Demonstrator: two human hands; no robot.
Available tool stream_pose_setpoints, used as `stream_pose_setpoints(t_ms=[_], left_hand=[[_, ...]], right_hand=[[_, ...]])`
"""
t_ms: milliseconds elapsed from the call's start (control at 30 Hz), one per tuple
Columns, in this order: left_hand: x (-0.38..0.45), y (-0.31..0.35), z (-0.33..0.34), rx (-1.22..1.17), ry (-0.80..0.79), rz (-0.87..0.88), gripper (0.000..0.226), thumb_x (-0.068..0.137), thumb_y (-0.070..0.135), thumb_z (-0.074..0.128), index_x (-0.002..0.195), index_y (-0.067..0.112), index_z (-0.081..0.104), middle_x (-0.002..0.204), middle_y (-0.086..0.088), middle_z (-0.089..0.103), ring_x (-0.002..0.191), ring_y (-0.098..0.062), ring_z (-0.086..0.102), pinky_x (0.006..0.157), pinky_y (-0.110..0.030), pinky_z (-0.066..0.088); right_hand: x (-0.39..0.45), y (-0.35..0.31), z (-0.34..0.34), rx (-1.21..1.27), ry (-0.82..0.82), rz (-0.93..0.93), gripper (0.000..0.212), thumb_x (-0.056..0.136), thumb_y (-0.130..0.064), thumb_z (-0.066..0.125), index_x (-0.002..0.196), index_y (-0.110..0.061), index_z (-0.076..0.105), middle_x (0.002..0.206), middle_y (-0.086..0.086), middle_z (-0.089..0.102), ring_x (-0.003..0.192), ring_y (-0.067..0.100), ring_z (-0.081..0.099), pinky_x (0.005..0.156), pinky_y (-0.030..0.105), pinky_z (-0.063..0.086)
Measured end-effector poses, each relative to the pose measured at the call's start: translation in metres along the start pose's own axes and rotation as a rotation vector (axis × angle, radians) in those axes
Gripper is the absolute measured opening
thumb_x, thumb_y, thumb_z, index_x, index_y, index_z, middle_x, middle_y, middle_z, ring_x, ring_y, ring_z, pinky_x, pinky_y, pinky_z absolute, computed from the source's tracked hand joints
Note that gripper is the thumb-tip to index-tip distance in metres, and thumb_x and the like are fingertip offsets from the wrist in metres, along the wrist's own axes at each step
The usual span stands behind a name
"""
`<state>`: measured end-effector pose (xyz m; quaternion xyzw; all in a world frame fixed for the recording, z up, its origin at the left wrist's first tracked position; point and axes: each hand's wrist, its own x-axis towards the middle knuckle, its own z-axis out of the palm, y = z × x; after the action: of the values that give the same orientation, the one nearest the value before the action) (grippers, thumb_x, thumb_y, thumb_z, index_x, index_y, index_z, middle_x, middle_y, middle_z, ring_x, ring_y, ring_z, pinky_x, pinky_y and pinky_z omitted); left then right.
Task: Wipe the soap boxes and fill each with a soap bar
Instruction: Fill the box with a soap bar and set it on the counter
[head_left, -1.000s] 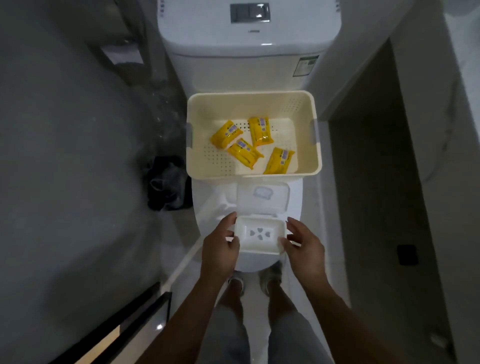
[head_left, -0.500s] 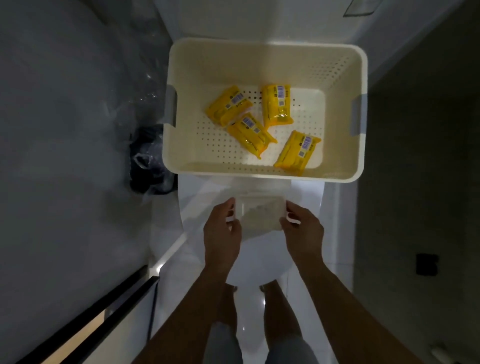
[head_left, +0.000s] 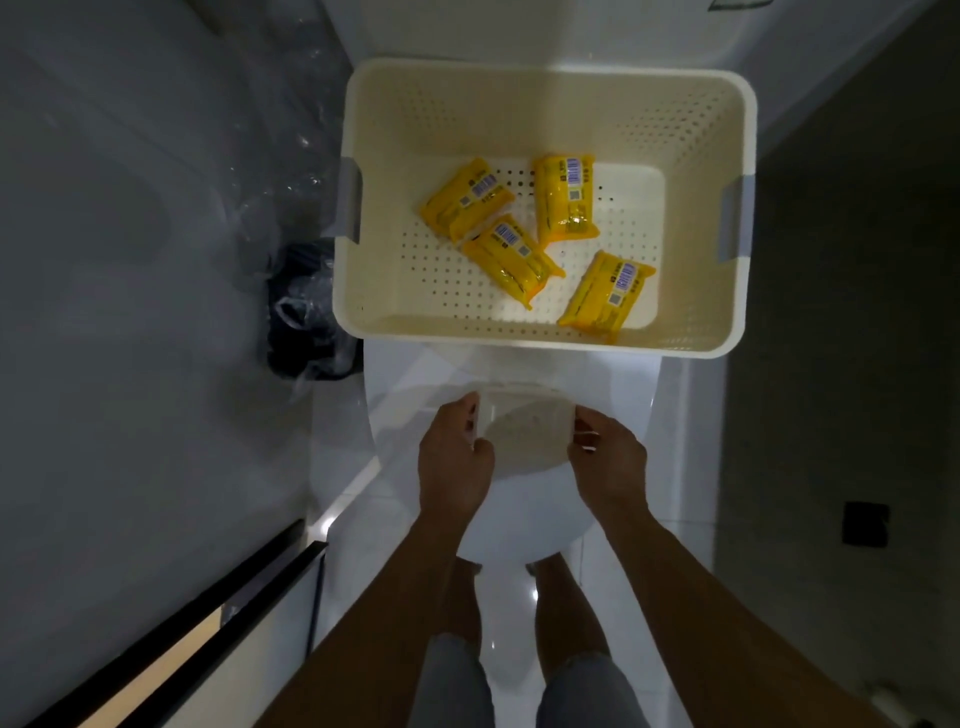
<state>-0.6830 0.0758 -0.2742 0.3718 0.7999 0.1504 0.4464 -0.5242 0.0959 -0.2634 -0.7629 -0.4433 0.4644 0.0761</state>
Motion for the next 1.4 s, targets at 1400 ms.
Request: stream_pose_setpoints(t_ms=[1400], left_hand=[[0.135,0.129,-0.067,0.324,-0.242,0.368,0.071,0.076,0.001,0.071,0.142,0.015,0.048,0.143,-0.013,0.045,0.127,-0.029,0.048,0.104,-0.04,0.042]], right_hand=[[0.11,-0.134,-0.035,0.181,-0.225,-0.021,0.069,0.083,0.016,0.066,0.144,-0.011,0.05,0.132,0.017,0.057,0.104,0.028,0.06,0.089,0.04,0.054]])
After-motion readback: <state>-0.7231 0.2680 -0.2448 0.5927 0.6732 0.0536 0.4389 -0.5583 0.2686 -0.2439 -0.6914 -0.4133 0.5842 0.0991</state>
